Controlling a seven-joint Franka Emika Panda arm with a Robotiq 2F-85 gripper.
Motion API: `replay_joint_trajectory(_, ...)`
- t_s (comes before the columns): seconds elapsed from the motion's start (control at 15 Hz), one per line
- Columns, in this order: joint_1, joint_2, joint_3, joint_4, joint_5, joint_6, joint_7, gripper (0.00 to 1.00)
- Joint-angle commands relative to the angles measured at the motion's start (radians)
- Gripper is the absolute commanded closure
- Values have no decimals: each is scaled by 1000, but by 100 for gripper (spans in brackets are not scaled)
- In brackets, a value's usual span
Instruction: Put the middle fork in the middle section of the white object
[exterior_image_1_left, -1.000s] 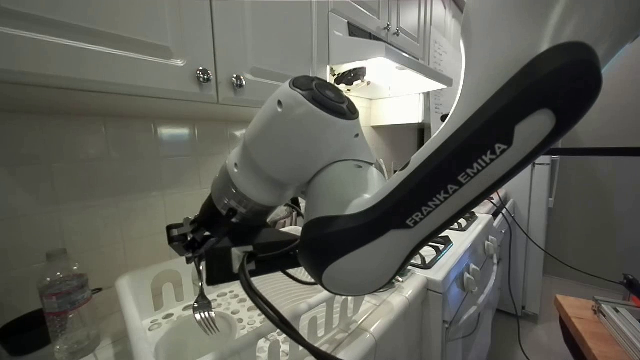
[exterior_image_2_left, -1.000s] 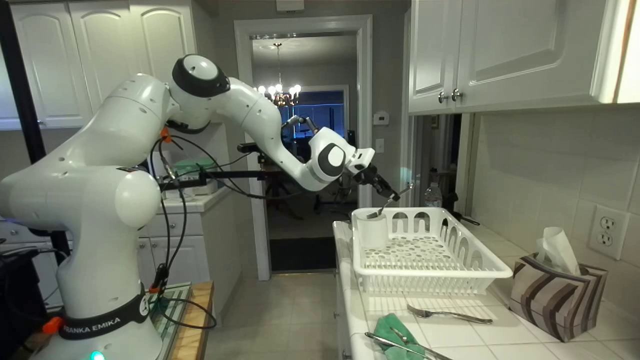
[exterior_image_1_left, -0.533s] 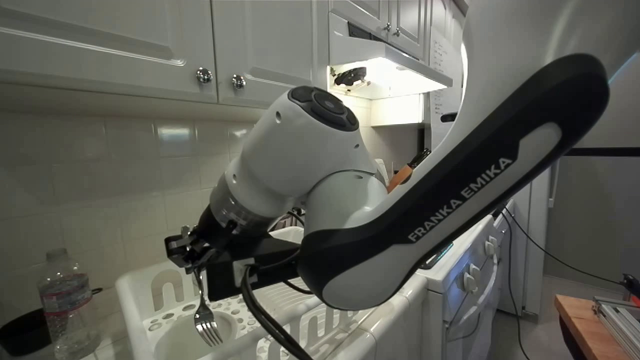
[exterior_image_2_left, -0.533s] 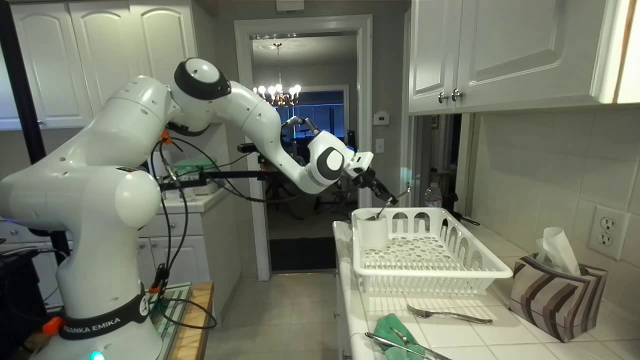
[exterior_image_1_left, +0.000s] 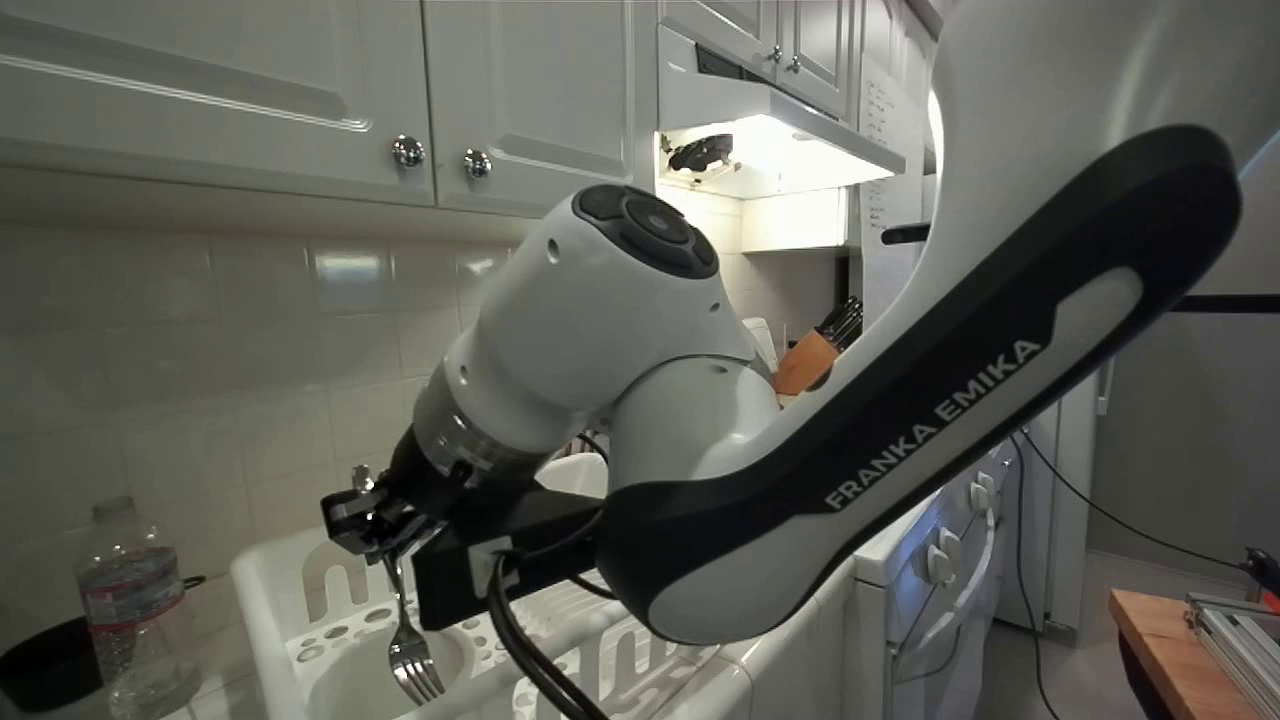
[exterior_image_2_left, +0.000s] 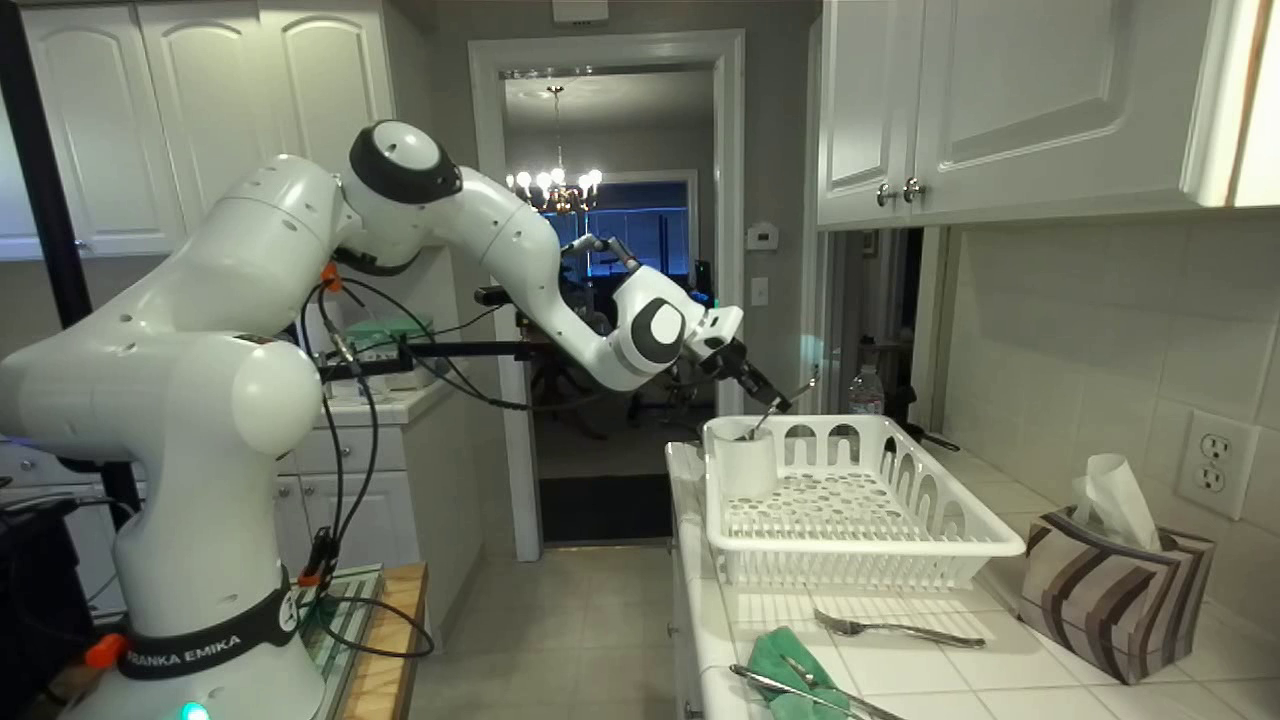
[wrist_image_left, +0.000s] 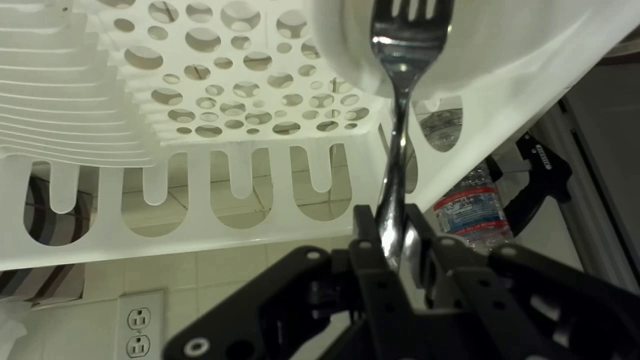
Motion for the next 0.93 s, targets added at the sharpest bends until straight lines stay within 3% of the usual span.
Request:
replay_joint_trajectory(0.0,-6,25,11,28,51,6,-52,96)
replay_joint_trajectory(0.13,-7,27,14,28,52,5,-60,96)
replay_joint_trajectory(0.2,-8,27,17,28,52,6,-67,84)
replay_joint_trajectory(0.27,-5,29,16,27,52,8,-74,57)
replay_joint_trajectory(0.47,-10,26,21,31,55,5,-95,44)
replay_joint_trajectory(0.87,-23,1,33,30,62,-1,-121,2)
